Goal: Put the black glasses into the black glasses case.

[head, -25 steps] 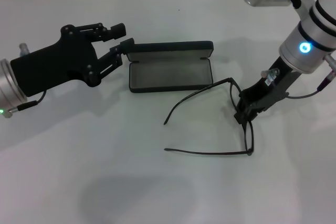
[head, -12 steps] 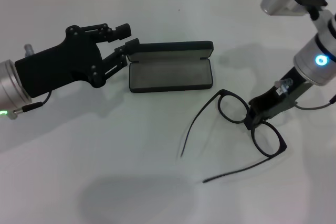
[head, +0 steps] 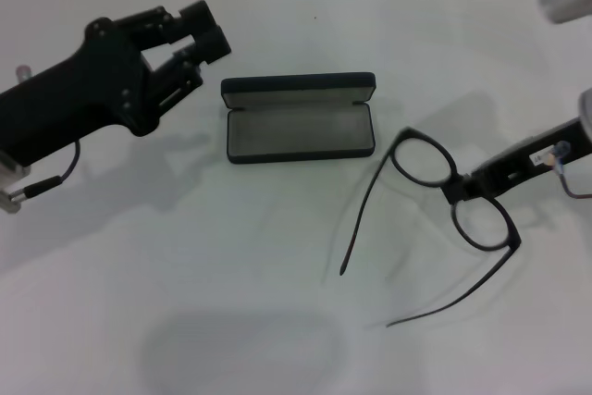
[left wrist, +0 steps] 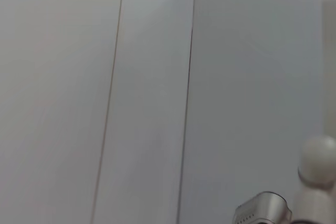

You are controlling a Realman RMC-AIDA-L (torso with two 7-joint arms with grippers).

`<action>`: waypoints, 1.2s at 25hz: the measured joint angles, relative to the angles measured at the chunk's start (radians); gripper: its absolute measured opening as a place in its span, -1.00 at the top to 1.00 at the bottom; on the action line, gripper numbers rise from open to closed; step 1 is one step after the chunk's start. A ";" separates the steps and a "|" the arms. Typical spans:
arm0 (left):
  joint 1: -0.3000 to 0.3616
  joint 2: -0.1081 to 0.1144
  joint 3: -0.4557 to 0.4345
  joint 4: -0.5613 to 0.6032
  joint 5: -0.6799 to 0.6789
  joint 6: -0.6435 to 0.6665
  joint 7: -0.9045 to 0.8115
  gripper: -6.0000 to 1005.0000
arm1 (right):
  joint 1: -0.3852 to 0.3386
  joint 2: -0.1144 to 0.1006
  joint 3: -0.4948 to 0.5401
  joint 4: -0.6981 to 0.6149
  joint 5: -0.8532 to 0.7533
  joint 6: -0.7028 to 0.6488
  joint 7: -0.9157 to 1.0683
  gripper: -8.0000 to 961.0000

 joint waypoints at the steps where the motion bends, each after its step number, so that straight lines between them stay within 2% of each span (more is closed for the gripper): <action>1: 0.001 0.000 0.000 0.000 -0.010 0.014 -0.018 0.39 | -0.029 0.000 0.017 -0.020 0.042 0.004 -0.058 0.78; 8: -0.030 -0.001 0.017 0.000 -0.017 0.141 -0.076 0.42 | -0.138 0.004 0.134 -0.028 0.411 0.025 -0.511 0.78; 13: -0.075 -0.002 0.095 -0.007 -0.021 0.157 -0.080 0.59 | -0.169 0.001 0.144 0.019 0.519 0.067 -0.744 0.78; 19: -0.147 -0.004 0.143 -0.061 -0.021 0.156 -0.079 0.82 | -0.163 0.000 0.143 0.097 0.610 0.073 -0.852 0.78; 23: -0.163 -0.005 0.168 -0.070 -0.018 0.153 -0.074 0.93 | -0.158 0.000 0.138 0.111 0.655 0.068 -0.883 0.78; 30: -0.169 -0.007 0.245 -0.072 -0.021 0.151 -0.061 0.92 | -0.119 0.002 0.127 0.134 0.684 0.061 -0.895 0.78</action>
